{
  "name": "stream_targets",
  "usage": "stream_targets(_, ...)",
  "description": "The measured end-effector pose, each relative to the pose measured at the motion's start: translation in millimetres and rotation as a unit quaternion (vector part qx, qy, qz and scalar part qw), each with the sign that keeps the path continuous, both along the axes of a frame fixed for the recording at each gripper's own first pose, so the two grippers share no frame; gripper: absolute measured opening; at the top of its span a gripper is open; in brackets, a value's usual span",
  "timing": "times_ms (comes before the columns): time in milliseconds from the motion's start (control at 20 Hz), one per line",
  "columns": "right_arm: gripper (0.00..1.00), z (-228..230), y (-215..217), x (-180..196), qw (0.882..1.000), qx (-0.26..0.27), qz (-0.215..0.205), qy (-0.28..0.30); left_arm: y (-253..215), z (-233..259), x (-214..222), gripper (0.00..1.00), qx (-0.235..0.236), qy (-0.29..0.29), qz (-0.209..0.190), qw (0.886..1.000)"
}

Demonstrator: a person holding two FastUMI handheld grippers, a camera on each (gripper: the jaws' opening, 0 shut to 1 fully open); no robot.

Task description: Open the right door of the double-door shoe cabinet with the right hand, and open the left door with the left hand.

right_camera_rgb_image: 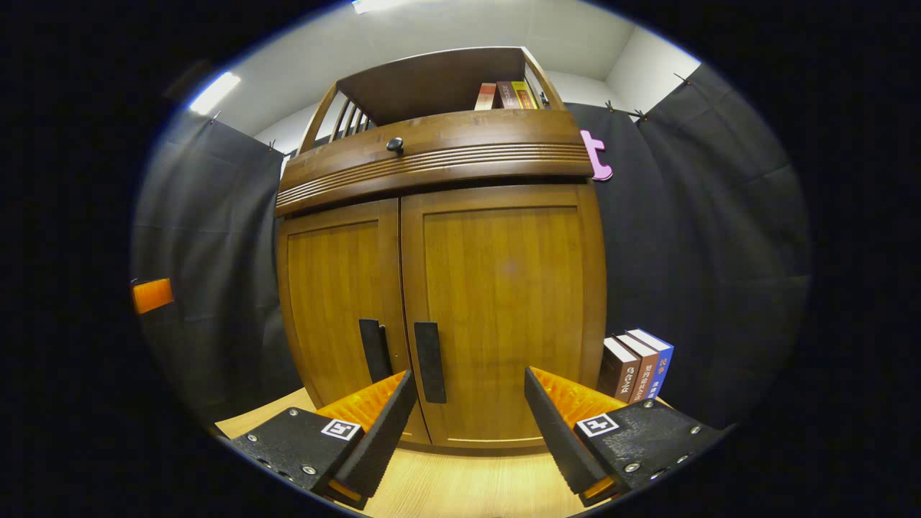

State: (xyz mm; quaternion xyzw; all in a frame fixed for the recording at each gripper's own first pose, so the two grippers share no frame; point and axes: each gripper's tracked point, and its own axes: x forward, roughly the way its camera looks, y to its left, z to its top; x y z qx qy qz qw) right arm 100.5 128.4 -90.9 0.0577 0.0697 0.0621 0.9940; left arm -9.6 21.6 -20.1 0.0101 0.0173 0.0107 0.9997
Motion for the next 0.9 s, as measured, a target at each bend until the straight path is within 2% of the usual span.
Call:
stream_targets(200,0.93,-14.0,30.5,31.8,1.0,0.018,0.011,0.003,12.6,-6.1,-0.8,0.95,-0.003,0.004,0.01,1.0)
stream_targets(450,0.94,-36.5,39.6,82.7,1.0,0.007,-0.012,0.009,28.4,-10.9,-1.2,0.97,0.001,0.006,0.024,1.0)
stream_targets(500,1.0,-43.1,42.9,89.6,1.0,0.002,-0.011,0.014,30.8,-11.5,-0.9,0.97,0.001,0.006,0.025,1.0)
stream_targets(550,0.93,-48.6,47.0,95.1,1.0,-0.002,-0.011,0.016,33.1,-11.8,0.0,0.97,0.002,0.005,0.027,1.0)
stream_targets(600,1.0,-52.7,49.7,100.1,1.0,-0.008,-0.012,0.017,34.5,-12.6,-0.1,0.95,0.003,0.006,0.028,1.0)
stream_targets(650,1.0,-55.8,52.8,103.4,1.0,-0.013,-0.013,0.018,36.1,-14.1,0.8,0.95,0.004,0.008,0.029,1.0)
stream_targets(700,0.78,-57.8,55.6,107.7,1.0,-0.018,-0.014,0.017,38.2,-16.5,1.3,0.95,0.003,0.01,0.03,0.999)
stream_targets(750,0.87,-58.0,57.5,109.4,1.0,-0.022,-0.015,0.015,39.6,-18.8,2.2,0.95,0.001,0.013,0.031,0.999)
stream_targets(800,0.68,-58.8,60.5,112.7,0.999,-0.026,-0.014,0.012,39.6,-21.8,3.5,0.95,-0.001,0.016,0.03,0.999)
stream_targets(850,0.76,-59.6,63.3,115.1,0.999,-0.03,-0.013,0.01,40.1,-24.6,5.8,0.95,-0.003,0.019,0.029,0.999)
stream_targets(900,0.69,-60.6,65.7,116.6,0.999,-0.033,-0.012,0.01,41.3,-27.4,6.4,0.95,-0.005,0.023,0.029,0.999)
